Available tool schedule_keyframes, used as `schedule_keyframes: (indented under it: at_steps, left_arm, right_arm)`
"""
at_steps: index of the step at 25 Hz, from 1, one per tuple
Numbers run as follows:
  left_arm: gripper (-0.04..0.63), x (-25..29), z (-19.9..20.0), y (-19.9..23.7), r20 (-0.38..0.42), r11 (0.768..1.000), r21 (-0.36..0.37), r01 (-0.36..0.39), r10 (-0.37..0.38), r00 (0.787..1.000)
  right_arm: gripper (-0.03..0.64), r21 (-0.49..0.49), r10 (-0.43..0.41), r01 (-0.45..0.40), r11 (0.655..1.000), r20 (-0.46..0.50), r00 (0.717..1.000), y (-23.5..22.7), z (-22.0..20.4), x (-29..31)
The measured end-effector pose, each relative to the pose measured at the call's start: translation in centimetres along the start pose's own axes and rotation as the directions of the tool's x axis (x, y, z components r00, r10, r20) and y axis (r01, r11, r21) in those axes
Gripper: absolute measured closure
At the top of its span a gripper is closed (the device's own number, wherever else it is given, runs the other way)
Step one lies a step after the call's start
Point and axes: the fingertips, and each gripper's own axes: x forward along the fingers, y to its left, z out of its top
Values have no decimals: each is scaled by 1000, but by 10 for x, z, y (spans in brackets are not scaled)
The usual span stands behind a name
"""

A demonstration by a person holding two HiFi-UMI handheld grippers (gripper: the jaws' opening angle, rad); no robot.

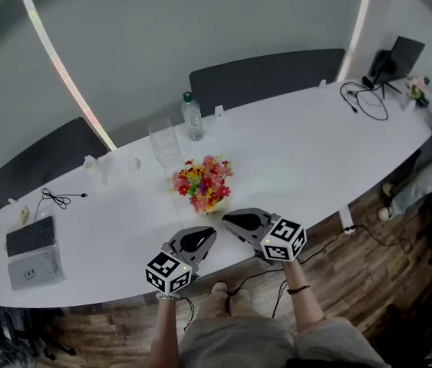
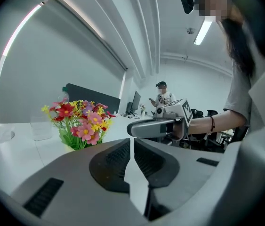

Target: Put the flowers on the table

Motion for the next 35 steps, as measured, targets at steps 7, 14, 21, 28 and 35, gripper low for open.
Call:
schedule_keyframes:
  at_steps: [7, 14, 21, 28, 35]
  left_arm:
    - [563, -4, 4, -15, 8, 999, -4, 51, -51, 999]
    - [571, -4, 19, -17, 44, 997, 6, 77, -78, 996]
    - [571, -3, 32, -13, 62, 995, 34, 89, -91, 994]
    - [571, -1, 32, -10, 64, 995, 27, 96, -98, 993]
    - [571, 0, 33, -6, 65, 994, 23, 103, -104, 992]
  right_arm:
    - [584, 23, 7, -8, 1000, 43, 999, 16, 5, -5]
    - [591, 8, -2, 2, 1000, 75, 997, 22, 17, -8]
    - [591, -12, -11, 12, 1000, 99, 995, 23, 26, -9]
    - [591, -21, -12, 14, 1000, 98, 995, 21, 27, -9]
    - [591, -21, -9, 11, 1000, 92, 996, 19, 24, -7]
